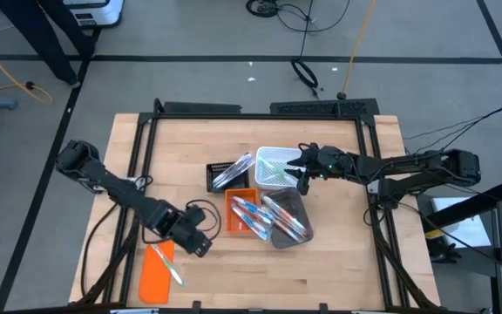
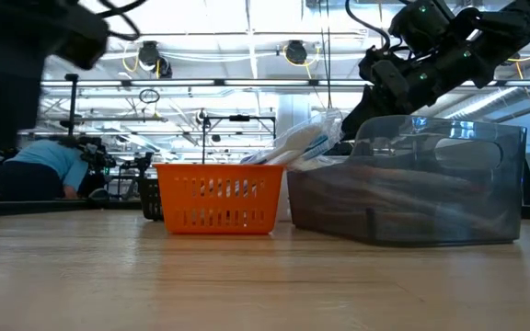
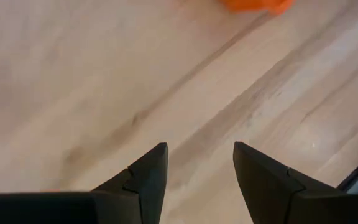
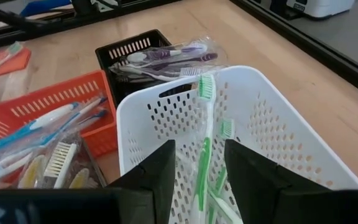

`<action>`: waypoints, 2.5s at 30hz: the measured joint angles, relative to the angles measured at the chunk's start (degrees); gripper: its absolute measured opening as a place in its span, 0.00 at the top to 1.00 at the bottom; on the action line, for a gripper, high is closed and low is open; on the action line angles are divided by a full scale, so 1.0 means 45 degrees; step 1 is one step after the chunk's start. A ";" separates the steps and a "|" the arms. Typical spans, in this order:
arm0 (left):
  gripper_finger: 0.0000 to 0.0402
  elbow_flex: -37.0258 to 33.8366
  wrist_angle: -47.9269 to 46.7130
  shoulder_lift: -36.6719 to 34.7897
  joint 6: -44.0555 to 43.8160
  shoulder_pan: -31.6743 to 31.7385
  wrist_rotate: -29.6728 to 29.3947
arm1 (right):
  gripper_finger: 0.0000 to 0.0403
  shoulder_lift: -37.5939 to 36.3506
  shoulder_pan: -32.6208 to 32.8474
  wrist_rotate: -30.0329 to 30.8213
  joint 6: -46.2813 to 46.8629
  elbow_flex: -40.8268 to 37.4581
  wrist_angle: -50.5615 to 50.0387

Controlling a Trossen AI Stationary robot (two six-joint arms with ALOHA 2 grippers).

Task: Pick & Place Toothbrushes
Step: Put the green toothbrush into the white bin

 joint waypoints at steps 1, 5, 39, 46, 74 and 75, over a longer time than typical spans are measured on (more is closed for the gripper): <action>0.54 0.0000 -0.0137 0.0000 -0.0840 -0.0204 0.0055 | 0.68 0.0000 0.0000 -0.0063 -0.0075 0.0000 -0.0002; 0.54 0.0000 -0.0379 0.0000 -0.4037 -0.1135 0.0222 | 0.68 0.0000 0.0000 -0.0567 -0.0531 0.0000 -0.0002; 0.54 0.0000 -0.2945 0.1054 -1.2224 -0.3247 0.2707 | 0.68 0.0000 0.0000 -0.0606 -0.1328 -0.0005 -0.0007; 0.54 0.0000 -0.2892 0.1054 -1.2158 -0.3398 0.2697 | 0.68 0.0000 0.0000 -0.0606 -0.1327 -0.0005 -0.0007; 0.54 0.0000 -0.2142 0.2663 -1.2115 -0.3856 0.2986 | 0.68 0.0000 0.0000 -0.0602 -0.1284 -0.0010 -0.0007; 0.54 0.0000 -0.2127 0.2725 -1.2115 -0.3856 0.2986 | 0.68 0.0000 0.0000 -0.0602 -0.1284 -0.0010 -0.0007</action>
